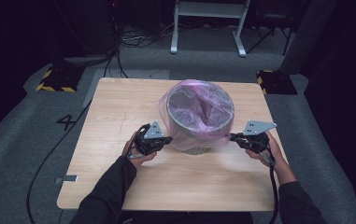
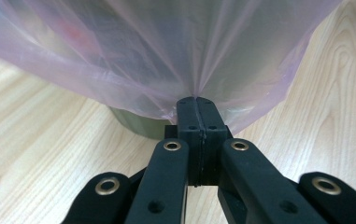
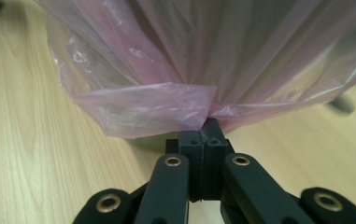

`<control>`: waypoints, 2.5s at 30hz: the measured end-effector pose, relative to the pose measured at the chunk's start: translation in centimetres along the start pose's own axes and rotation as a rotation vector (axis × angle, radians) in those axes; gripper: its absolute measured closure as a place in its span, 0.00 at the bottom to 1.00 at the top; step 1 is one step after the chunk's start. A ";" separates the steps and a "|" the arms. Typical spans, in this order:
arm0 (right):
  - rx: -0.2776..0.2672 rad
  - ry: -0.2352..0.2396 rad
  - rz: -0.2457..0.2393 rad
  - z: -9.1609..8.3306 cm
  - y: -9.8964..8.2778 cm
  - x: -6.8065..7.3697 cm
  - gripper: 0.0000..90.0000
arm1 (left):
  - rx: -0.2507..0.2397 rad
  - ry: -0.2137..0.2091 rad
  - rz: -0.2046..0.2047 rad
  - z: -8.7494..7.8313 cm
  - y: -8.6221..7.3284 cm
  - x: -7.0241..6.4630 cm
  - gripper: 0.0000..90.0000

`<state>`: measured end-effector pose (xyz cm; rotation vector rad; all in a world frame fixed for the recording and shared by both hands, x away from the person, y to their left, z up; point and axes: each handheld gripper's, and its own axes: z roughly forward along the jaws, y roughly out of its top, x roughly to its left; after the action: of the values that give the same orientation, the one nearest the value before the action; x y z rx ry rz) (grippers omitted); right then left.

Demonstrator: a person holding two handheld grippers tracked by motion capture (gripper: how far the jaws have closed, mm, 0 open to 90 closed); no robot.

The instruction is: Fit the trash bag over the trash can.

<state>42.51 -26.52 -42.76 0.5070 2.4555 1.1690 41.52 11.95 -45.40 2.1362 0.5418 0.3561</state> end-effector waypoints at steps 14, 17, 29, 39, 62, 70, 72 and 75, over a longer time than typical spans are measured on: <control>-0.112 0.026 0.120 -4.5 -1.7 0.1 0.27 | -0.042 0.050 -0.106 -3.7 -2.4 0.3 0.20; -0.217 0.008 0.125 -7.8 -0.4 0.3 0.23 | 0.002 0.069 -0.112 -4.9 -3.4 -0.2 0.17; -0.271 -0.084 0.055 -7.3 11.7 -2.4 0.48 | 0.120 0.066 -0.093 -3.0 -6.6 -2.1 0.23; -0.141 0.015 -0.039 -0.7 15.3 -3.3 0.76 | 0.152 0.023 -0.078 -2.4 -7.4 -2.7 0.24; 0.292 0.064 -0.049 5.0 15.0 -2.4 0.27 | 0.159 0.006 -0.089 -2.4 -7.5 -2.7 0.21; 0.129 0.010 0.003 2.5 14.9 -2.3 0.26 | 0.162 0.004 -0.090 -2.4 -7.5 -2.7 0.21; 0.083 -0.003 0.027 1.7 14.7 -2.3 0.26 | 0.162 0.005 -0.088 -2.4 -7.5 -2.7 0.21; 0.030 -0.013 0.048 0.4 14.4 -2.1 0.24 | 0.162 0.006 -0.089 -2.4 -7.5 -2.7 0.20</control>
<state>46.85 -18.74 -31.27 0.5842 2.4659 1.1450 36.25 16.13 -50.35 2.2575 0.6868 0.2775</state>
